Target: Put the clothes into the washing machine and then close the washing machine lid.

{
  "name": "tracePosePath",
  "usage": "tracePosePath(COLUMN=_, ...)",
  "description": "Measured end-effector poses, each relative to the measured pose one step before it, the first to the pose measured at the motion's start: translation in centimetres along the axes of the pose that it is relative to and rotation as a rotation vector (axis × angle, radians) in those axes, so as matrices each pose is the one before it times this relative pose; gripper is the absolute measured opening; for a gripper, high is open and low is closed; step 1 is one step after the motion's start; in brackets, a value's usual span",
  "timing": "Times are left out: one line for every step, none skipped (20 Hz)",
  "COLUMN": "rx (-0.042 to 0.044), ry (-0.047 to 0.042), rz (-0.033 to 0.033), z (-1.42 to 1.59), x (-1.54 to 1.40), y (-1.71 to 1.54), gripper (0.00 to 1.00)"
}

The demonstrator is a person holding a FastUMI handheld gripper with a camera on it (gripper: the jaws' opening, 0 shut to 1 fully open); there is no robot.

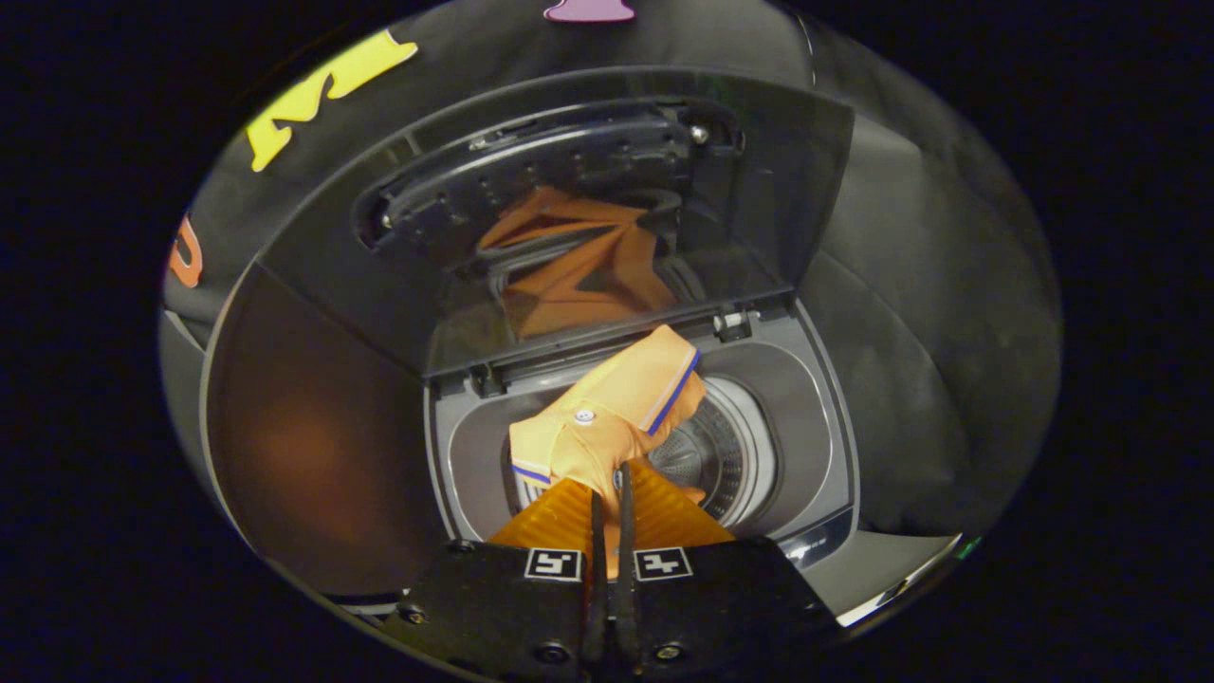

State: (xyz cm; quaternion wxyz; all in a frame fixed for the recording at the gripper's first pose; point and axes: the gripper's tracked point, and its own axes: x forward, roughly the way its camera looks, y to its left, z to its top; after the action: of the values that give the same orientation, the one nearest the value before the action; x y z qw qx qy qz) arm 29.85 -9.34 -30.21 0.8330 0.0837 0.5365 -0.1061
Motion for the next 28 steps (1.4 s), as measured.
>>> tracePosePath(rx=-0.00184, ry=0.00375, rz=-0.01195, z=-0.114, x=0.289, y=-0.216, gripper=0.07)
tracePosePath(rx=-0.00164, ry=0.00629, rz=-0.01464, z=-0.077, x=0.312, y=-0.285, gripper=0.07)
tracePosePath(rx=-0.00194, ry=0.00536, rz=-0.01320, z=-0.099, x=0.233, y=-0.175, gripper=0.08)
tracePosePath(rx=-0.00378, ry=0.00829, rz=-0.01422, z=-0.187, x=0.298, y=-0.222, gripper=0.09)
tracePosePath(rx=-0.00320, ry=0.00861, rz=-0.00976, z=-0.260, x=0.197, y=-0.089, gripper=0.09)
tracePosePath(rx=-0.00418, ry=0.01195, rz=-0.00217, z=-0.208, x=0.137, y=-0.007, gripper=0.10)
tracePosePath(rx=-0.00660, ry=0.01656, rz=0.00350, z=-0.351, x=0.140, y=0.065, gripper=0.11)
tracePosePath(rx=-0.00522, ry=0.01538, rz=0.00633, z=-0.459, x=0.125, y=0.134, gripper=0.12)
tracePosePath(rx=-0.00543, ry=0.01993, rz=0.01511, z=-0.371, x=0.100, y=0.263, gripper=0.13)
tracePosePath(rx=0.00286, ry=0.01497, rz=0.01612, z=-0.311, x=0.095, y=0.499, gripper=0.14)
tracePosePath(rx=-0.00412, ry=-0.00381, rz=-0.00127, z=-0.132, x=-0.001, y=0.200, gripper=0.15)
tracePosePath(rx=-0.01535, ry=-0.02137, rz=-0.01648, z=0.484, x=-0.381, y=-0.390, gripper=0.24)
tracePosePath(rx=-0.02945, ry=-0.02757, rz=-0.02311, z=0.582, x=-0.341, y=-0.352, gripper=0.32)
tracePosePath(rx=-0.02812, ry=-0.04088, rz=-0.01148, z=0.735, x=-0.348, y=0.051, gripper=0.36)
tracePosePath(rx=-0.03023, ry=-0.03741, rz=-0.01979, z=0.768, x=-0.769, y=-0.312, gripper=0.41)
tracePosePath(rx=-0.02024, ry=-0.03598, rz=-0.02248, z=0.893, x=-1.093, y=-0.265, gripper=0.53)
tracePosePath(rx=-0.01324, ry=-0.03756, rz=-0.01650, z=0.962, x=-1.204, y=0.088, gripper=0.65)
tracePosePath(rx=-0.00838, ry=-0.04242, rz=-0.00658, z=1.206, x=-1.484, y=0.253, gripper=0.65)
tracePosePath(rx=-0.00259, ry=-0.04446, rz=0.00923, z=1.450, x=-1.495, y=0.493, gripper=0.65)
tracePosePath(rx=-0.00283, ry=-0.04924, rz=0.02163, z=1.374, x=-1.308, y=0.398, gripper=0.65)
tracePosePath(rx=-0.00779, ry=-0.04296, rz=0.01738, z=1.759, x=-1.189, y=0.530, gripper=0.65)
tracePosePath(rx=-0.01720, ry=-0.04074, rz=0.00237, z=1.756, x=-1.182, y=0.260, gripper=0.65)
tracePosePath(rx=-0.02601, ry=-0.04659, rz=-0.00681, z=1.746, x=-1.189, y=-0.117, gripper=0.65)
tracePosePath(rx=-0.01983, ry=-0.04465, rz=-0.00469, z=1.592, x=-1.075, y=0.142, gripper=0.65)
tracePosePath(rx=-0.01427, ry=-0.03955, rz=0.00130, z=1.319, x=-0.498, y=0.280, gripper=0.66)
tracePosePath(rx=-0.00792, ry=-0.03438, rz=0.00174, z=1.349, x=-0.254, y=0.004, gripper=0.66)
tracePosePath(rx=-0.00631, ry=-0.02900, rz=0.00415, z=1.297, x=0.001, y=-0.103, gripper=0.66)
tracePosePath(rx=-0.00631, ry=-0.03128, rz=0.00386, z=1.459, x=0.413, y=-0.090, gripper=0.66)
